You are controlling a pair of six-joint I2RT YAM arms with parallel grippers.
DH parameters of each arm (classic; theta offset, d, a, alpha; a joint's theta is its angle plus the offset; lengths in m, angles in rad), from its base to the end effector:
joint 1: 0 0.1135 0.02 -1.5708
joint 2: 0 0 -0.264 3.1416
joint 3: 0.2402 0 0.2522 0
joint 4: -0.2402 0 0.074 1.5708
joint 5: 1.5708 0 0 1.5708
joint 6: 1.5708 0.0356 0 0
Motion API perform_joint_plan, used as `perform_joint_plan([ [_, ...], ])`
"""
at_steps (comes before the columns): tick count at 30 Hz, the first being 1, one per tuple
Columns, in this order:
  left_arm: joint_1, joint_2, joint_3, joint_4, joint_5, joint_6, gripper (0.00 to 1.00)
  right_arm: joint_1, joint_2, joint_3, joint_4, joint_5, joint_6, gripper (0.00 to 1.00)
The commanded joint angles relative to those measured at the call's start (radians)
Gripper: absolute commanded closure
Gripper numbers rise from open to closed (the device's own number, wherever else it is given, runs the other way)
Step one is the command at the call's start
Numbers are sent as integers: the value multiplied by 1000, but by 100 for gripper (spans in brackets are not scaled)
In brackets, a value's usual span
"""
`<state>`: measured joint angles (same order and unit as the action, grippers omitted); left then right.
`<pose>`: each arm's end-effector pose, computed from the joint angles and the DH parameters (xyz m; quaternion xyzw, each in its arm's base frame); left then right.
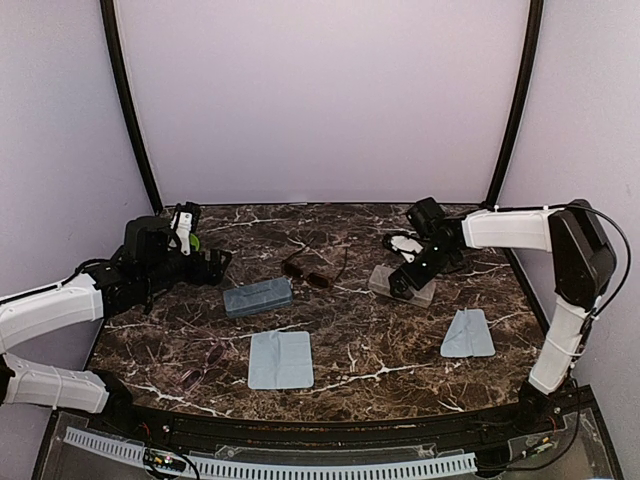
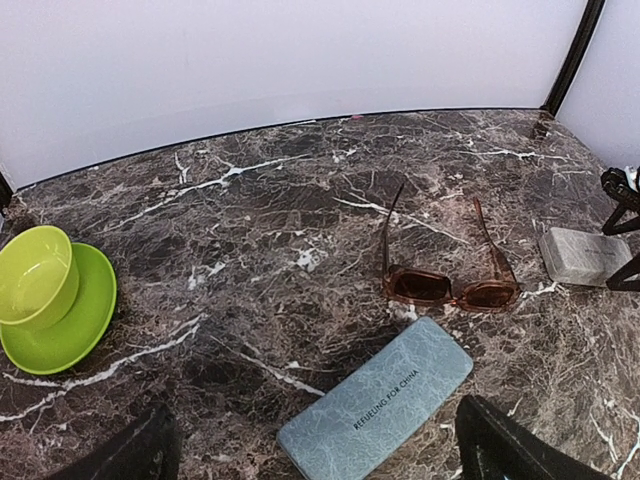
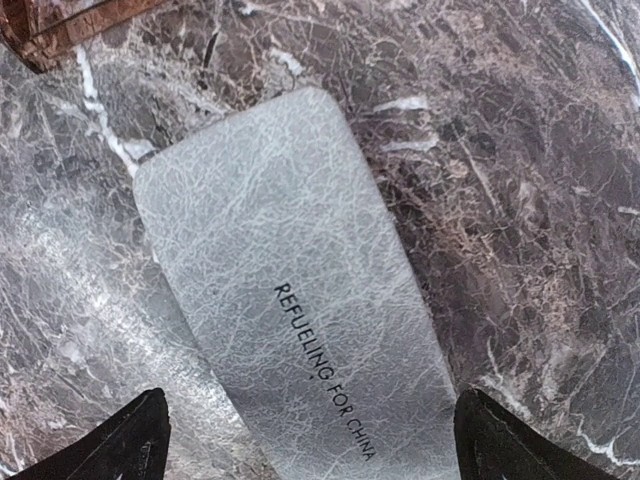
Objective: Organize the sunglasses
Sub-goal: Pick up the sunglasses case from the center of the board.
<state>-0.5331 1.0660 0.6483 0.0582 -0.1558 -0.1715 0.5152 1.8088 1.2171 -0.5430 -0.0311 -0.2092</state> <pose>0.2119 -0.1186 0.2616 0.1038 0.8142 -0.1358 0.5548 0.3173 0.1810 0.1839 -0.3490 0.9117 0.0480 0.2115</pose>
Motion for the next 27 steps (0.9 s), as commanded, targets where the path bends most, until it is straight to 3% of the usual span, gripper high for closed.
perform_joint_plan([
  [1,-5,-13,20,17,-4,19,2,9,29,28,-34,10,-33,0],
  [19,-5,-15,17,9,-1,5,2,8,91,59,-51,116,-56,0],
  [27,-6,-29,6,22,-30,-3,2,13,121,101,-103,73,-57,8],
])
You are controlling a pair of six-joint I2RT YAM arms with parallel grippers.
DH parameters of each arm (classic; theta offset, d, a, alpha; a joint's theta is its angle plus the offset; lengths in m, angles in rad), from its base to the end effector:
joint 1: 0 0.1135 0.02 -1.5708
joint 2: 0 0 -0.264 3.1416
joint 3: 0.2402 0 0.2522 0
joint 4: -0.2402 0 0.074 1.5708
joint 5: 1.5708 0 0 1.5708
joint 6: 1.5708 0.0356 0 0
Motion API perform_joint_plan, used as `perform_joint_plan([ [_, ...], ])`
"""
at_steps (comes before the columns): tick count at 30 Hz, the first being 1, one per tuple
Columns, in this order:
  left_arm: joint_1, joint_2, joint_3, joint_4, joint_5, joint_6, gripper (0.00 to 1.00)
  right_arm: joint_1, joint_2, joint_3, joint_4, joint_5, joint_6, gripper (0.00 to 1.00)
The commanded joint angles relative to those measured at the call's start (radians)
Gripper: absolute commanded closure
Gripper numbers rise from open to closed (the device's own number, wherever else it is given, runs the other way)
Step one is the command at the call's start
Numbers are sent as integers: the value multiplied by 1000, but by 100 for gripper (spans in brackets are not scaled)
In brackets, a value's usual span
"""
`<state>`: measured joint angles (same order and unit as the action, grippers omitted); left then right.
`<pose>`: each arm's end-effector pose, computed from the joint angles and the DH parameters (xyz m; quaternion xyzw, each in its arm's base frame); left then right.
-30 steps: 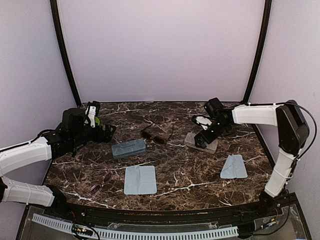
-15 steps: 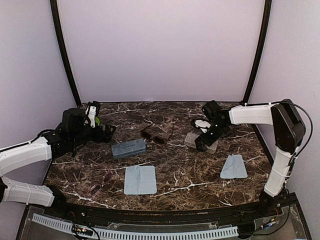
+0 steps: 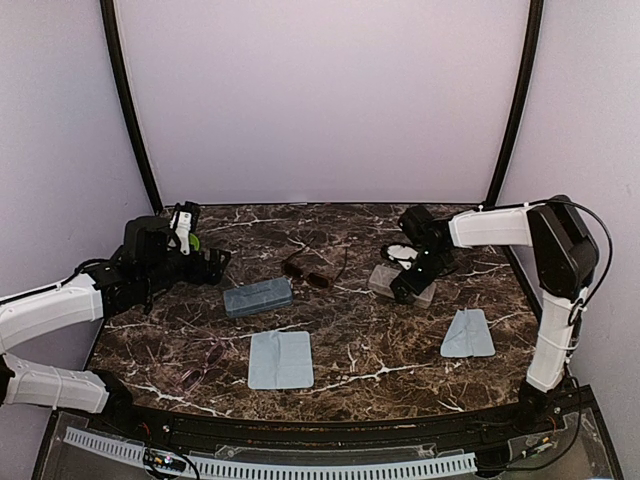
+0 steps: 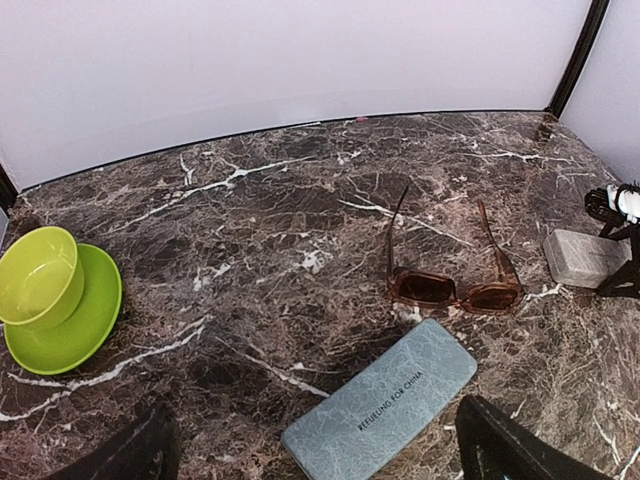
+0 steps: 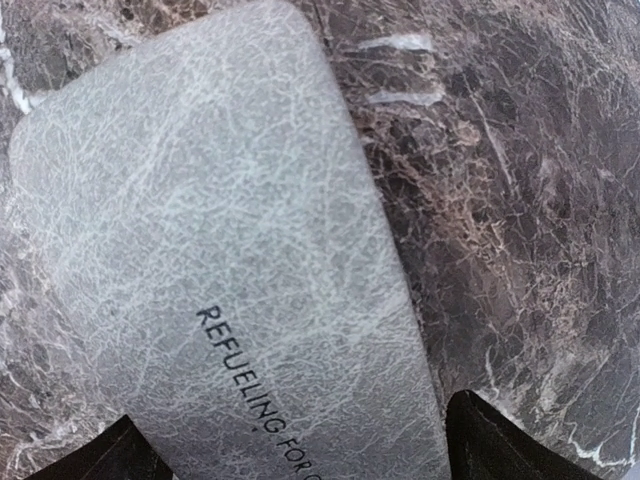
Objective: Organize the sunglasses
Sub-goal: Pick up the sunglasses case from the center of the board.
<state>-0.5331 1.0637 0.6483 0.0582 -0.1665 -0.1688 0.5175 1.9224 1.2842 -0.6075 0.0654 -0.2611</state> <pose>0.2117 -0.1181 0.2622 0.1017 0.8137 -0.1312 0.5571 0.3300 0.1852 0.1598 -0.3694 0.9145 -0.0113 0.1645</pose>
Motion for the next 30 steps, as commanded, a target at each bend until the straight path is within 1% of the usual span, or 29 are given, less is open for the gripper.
perform_joint_plan([
  [1,-5,-24,7,23,-15,-4,2,15,6,36,-42,-28,-2,9],
  [4,-5,1,32,5,-3,-6,2,42,-6,35,-43,-42,11,13],
  [9,-6,15,26,16,14,-8,2,96,-34,5,-29,-49,42,26],
  [14,-8,-6,4,35,53,-1,2,199,-96,-72,26,-27,77,42],
  [19,-35,-22,-22,75,109,25,2,294,-197,-122,95,-46,116,52],
  [24,-76,-29,-61,135,210,50,1,352,-275,-162,137,-128,132,54],
  [26,-115,-20,-69,146,250,55,1,369,-288,-164,148,-149,132,55],
  [30,-158,-11,-143,292,385,68,1,379,-317,-174,200,-248,141,56],
])
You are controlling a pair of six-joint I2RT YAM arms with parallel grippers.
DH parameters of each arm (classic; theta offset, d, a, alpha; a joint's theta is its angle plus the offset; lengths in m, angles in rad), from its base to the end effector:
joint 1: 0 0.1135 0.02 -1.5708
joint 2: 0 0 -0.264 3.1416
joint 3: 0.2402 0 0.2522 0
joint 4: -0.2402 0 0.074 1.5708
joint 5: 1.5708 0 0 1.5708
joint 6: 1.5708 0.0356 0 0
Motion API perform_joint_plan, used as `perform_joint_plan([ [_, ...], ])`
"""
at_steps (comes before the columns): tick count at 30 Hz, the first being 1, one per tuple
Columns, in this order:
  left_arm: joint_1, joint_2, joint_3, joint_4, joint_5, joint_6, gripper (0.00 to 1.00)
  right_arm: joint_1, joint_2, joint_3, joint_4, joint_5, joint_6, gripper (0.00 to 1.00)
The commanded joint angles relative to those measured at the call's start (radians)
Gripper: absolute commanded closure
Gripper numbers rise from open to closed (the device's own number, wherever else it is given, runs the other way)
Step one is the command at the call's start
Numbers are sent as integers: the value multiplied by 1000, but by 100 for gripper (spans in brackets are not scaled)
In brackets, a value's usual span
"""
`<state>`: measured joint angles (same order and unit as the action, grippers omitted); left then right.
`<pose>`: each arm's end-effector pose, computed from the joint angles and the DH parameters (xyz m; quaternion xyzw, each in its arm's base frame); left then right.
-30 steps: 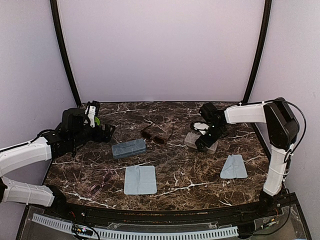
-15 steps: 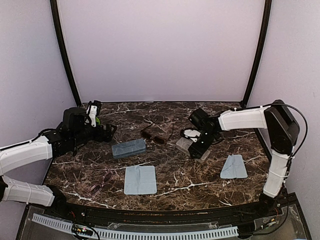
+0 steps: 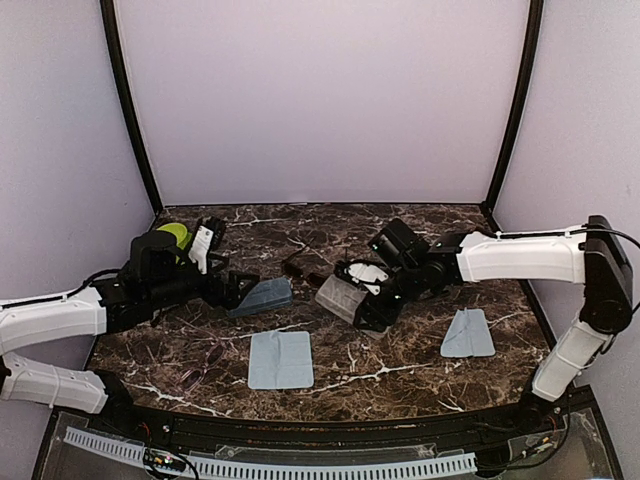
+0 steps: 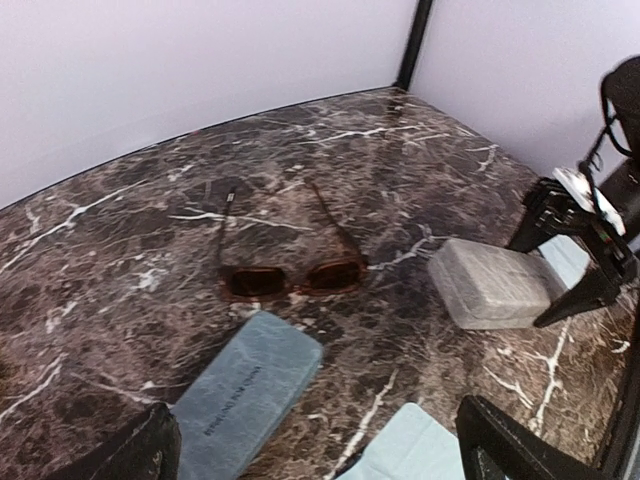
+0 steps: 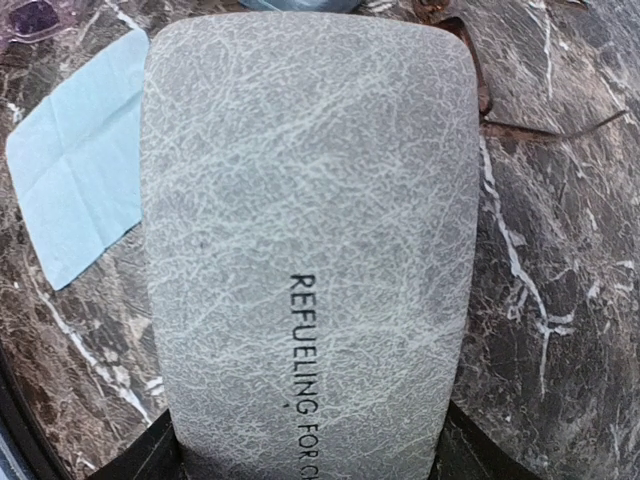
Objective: Organize the sunglasses
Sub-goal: Pick up the sunglasses case from the center of the board, then open the sunglasses case.
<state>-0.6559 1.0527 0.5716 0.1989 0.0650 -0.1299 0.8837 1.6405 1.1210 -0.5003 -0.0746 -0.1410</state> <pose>0.1883 -0.1478 0.2522 0.2266 0.7665 -0.2538 0.5446 0.2124 0.2631 0.2140 -0.4802 0.8332 0.1321 0.2403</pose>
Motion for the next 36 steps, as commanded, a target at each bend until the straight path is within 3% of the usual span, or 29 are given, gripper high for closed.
perform_joint_plan([
  [1,-48,4,-85,186,180,31,2,18,-38,-6,95,-133,24,57],
  [8,-115,69,-147,360,334,87,4,39,-39,58,62,-209,27,59],
  [22,-123,281,-143,740,568,-73,5,63,-104,87,64,-376,24,60],
  [36,-126,329,-78,739,656,-60,3,79,-80,132,32,-459,-17,60],
])
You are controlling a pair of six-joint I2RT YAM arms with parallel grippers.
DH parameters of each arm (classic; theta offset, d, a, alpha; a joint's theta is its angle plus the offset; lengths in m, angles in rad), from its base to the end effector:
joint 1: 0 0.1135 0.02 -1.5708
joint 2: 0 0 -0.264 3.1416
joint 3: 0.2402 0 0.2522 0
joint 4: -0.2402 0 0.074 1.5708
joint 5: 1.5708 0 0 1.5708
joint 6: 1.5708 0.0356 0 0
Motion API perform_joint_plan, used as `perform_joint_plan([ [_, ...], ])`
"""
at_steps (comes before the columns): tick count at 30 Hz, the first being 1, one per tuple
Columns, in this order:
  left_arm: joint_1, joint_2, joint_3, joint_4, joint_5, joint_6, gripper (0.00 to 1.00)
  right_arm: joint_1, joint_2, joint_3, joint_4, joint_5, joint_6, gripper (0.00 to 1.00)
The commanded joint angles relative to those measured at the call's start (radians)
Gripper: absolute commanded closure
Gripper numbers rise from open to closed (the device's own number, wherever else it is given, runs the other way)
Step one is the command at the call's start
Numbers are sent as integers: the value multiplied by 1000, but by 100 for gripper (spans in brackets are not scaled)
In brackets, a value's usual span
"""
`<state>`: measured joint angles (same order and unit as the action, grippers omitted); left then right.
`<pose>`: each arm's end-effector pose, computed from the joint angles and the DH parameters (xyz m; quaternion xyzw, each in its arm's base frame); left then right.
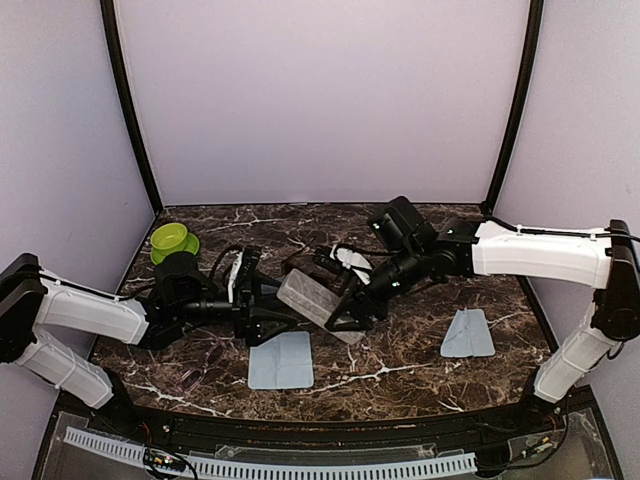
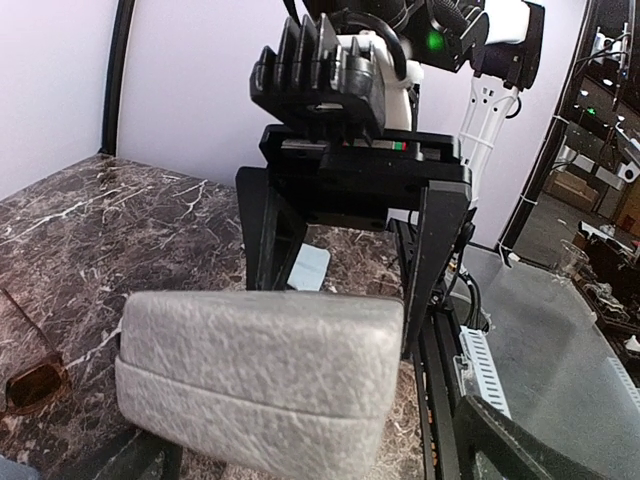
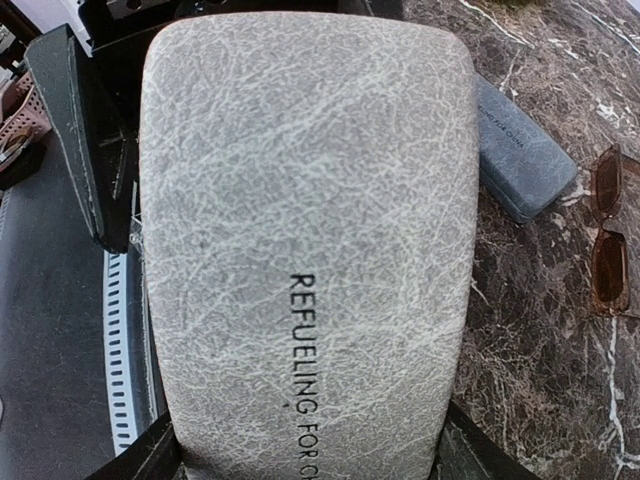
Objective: Organize the sunglasses
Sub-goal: Open the sunglasses case.
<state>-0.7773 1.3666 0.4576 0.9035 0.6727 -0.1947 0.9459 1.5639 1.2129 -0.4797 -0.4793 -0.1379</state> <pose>0.1742 -0.2025 0.2151 0.4152 0.5743 -0.5178 0.4793 0.1856 0.2854 0.2716 -0.5407 0.7316 0.3416 0.2361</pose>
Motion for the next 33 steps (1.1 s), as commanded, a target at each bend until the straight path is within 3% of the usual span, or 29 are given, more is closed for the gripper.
perform_joint_plan([
  [1,-5,20,40,33,49,5,2,20,-2,41,9,-58,-21,60],
  [7,-5,42,58,52,94,3,3,33,2,50,-1,-78,-32,60],
  [20,-5,69,60,85,148,-30,31,34,7,32,20,-89,-35,61],
  [26,-5,71,62,80,165,-26,53,34,4,31,30,-79,-27,58],
  [28,-5,69,62,78,170,-23,66,34,2,29,38,-66,-18,54],
  [32,-5,64,66,59,175,-13,100,34,-1,22,57,-54,2,44],
  [33,-5,60,63,59,172,-12,100,34,1,22,58,-57,4,41],
])
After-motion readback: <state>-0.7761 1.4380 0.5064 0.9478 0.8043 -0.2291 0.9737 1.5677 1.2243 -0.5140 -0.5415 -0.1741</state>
